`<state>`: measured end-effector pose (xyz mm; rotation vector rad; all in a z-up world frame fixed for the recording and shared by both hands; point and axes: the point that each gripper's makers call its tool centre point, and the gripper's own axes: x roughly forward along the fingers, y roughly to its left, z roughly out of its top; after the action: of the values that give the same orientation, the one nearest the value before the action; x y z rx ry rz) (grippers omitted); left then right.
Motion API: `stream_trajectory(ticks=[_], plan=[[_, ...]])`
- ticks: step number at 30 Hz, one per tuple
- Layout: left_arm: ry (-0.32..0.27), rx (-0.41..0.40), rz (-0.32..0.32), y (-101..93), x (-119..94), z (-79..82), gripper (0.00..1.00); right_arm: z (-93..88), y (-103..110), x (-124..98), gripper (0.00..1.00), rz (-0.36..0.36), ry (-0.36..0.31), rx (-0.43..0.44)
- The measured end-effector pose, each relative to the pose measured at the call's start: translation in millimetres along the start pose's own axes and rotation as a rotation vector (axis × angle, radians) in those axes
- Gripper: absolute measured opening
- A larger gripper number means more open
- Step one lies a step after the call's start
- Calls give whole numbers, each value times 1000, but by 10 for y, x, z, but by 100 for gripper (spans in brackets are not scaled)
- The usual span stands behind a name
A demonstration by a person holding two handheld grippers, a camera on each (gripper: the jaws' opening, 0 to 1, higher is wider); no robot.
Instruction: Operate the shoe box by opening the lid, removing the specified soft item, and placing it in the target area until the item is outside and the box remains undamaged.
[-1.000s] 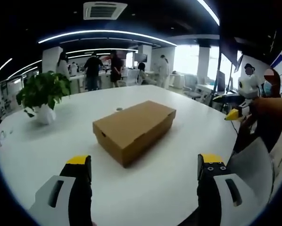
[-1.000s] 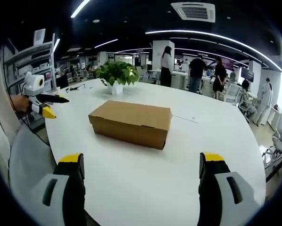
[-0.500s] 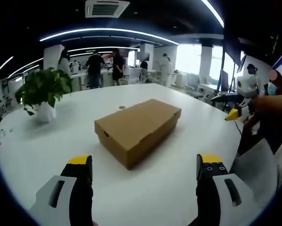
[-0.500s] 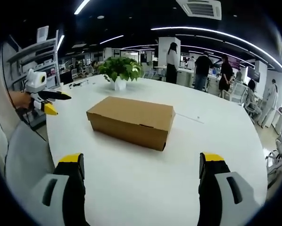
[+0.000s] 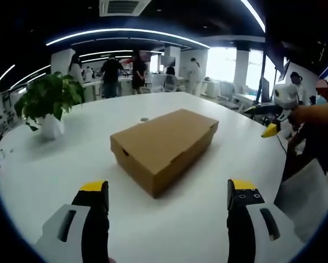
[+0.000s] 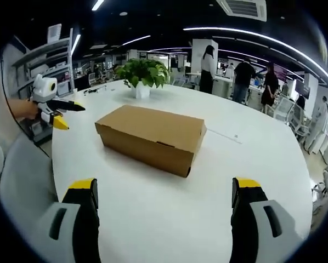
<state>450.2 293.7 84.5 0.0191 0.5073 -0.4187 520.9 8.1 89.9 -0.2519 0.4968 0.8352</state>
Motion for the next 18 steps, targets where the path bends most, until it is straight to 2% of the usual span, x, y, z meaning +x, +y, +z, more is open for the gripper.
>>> stream_trajectory(ticks=[10, 18], plan=[[16, -12, 7, 70, 171, -54, 90, 41, -167, 187, 97, 20, -9, -35], [3, -13, 28, 144, 288, -27, 87, 67, -219, 316, 96, 43, -7, -53]])
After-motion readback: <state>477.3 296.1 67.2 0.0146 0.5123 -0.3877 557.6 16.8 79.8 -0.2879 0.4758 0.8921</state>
